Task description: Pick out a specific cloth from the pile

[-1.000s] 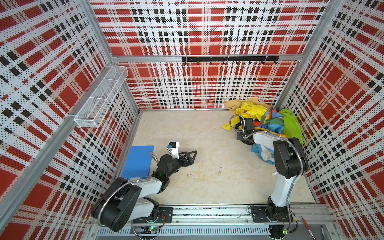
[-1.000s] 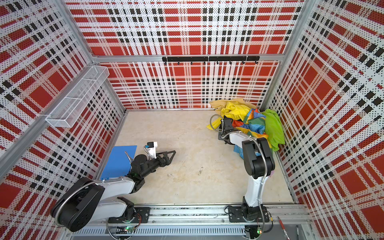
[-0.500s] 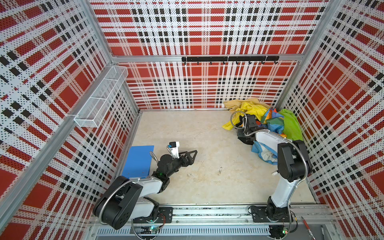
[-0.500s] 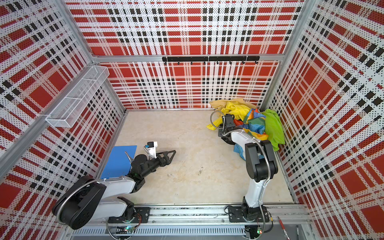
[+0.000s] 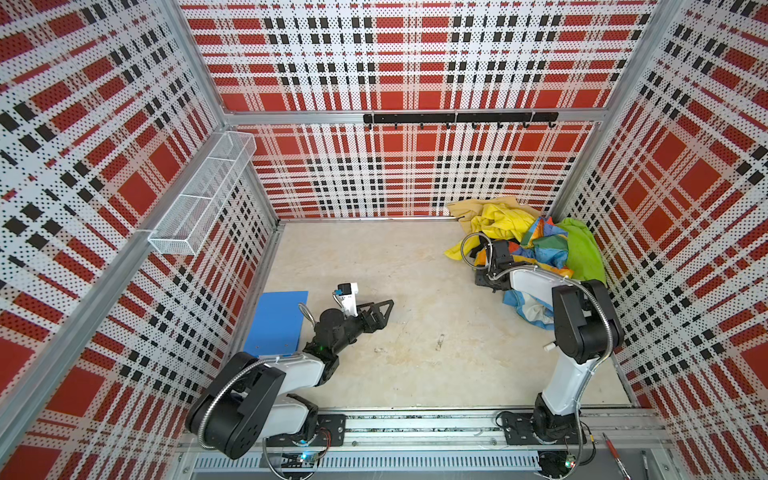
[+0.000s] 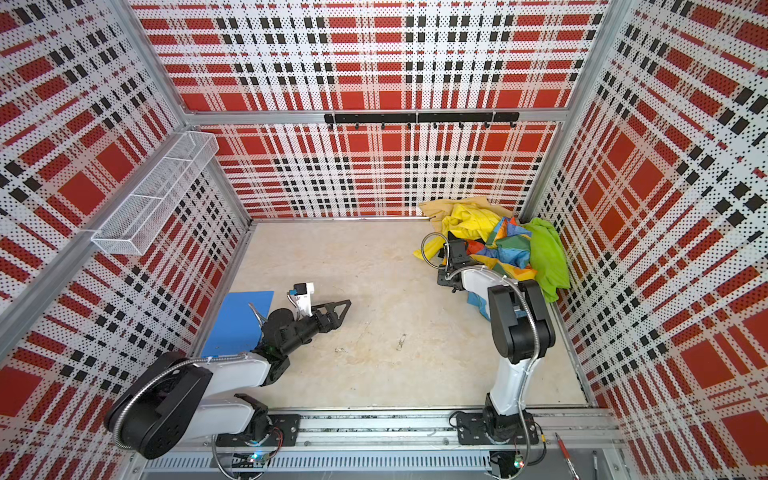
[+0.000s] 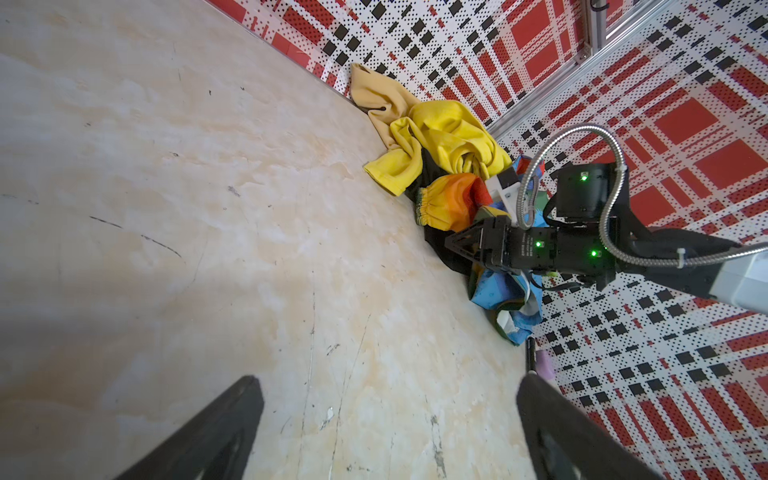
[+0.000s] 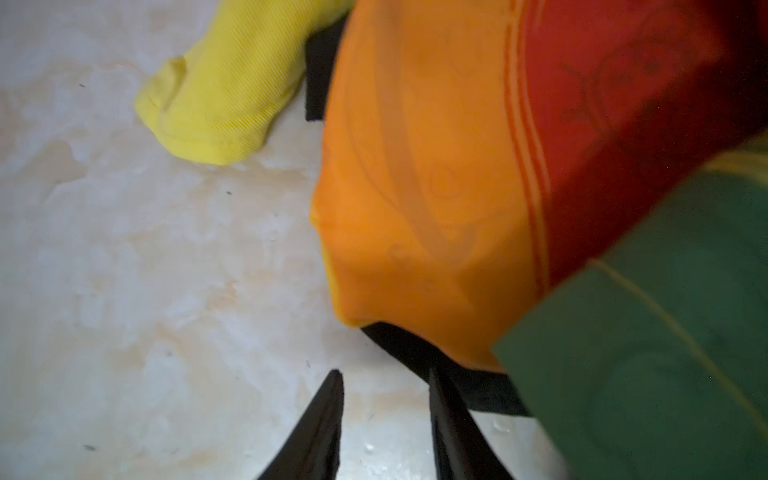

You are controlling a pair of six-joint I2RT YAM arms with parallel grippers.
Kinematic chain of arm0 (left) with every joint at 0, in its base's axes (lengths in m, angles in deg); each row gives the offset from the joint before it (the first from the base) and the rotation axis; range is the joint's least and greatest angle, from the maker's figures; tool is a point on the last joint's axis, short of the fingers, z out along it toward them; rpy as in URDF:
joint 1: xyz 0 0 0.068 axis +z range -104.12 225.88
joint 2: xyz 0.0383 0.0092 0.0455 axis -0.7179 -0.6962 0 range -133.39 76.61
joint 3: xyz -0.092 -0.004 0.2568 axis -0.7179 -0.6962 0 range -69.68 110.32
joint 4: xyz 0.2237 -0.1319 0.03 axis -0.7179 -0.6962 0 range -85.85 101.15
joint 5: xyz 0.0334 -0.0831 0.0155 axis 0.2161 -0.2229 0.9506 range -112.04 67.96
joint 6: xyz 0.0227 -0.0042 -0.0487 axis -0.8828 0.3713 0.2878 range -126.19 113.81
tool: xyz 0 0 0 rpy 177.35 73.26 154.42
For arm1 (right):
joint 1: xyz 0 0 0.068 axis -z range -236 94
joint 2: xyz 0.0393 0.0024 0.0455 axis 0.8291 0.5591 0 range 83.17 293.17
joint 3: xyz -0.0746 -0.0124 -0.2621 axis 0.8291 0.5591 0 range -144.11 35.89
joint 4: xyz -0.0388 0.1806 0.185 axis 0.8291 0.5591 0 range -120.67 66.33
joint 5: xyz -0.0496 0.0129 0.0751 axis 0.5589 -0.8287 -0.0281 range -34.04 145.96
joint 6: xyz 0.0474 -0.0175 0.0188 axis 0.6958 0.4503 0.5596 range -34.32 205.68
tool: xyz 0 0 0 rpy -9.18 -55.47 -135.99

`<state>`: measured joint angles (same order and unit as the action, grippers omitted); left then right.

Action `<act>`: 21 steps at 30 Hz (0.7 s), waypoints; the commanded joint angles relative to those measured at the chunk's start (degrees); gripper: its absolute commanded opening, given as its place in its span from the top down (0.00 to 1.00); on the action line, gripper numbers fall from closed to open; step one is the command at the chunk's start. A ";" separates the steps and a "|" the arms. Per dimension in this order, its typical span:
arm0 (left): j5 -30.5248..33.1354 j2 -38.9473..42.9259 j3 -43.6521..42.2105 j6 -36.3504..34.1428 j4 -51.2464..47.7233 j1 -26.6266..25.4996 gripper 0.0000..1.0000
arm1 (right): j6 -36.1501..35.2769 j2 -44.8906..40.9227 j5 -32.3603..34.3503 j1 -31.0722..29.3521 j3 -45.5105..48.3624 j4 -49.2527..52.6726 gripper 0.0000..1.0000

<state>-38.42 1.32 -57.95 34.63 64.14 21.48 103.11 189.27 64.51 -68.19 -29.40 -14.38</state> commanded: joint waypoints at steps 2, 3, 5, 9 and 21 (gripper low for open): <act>-0.76 0.03 0.36 0.18 2.55 0.32 0.01 | 2.14 -0.12 4.48 1.06 1.27 -1.18 0.61; -0.71 0.06 0.31 0.23 2.55 0.37 0.01 | 2.50 -0.06 4.94 1.27 1.30 -1.13 0.59; -0.74 -0.06 0.23 0.09 2.55 0.32 0.01 | 2.95 0.23 4.95 1.99 0.96 -1.02 0.57; -1.11 -0.80 0.57 0.10 2.88 0.19 0.01 | 2.78 1.32 6.31 2.76 -0.72 -0.85 0.48; -1.67 -1.42 0.75 0.37 3.87 0.36 0.01 | 4.26 9.03 5.51 4.12 -7.48 0.72 0.46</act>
<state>-39.41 -0.16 -57.95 34.80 65.72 21.48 106.54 196.51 69.59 -64.25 -34.78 -13.57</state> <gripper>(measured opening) 0.993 0.558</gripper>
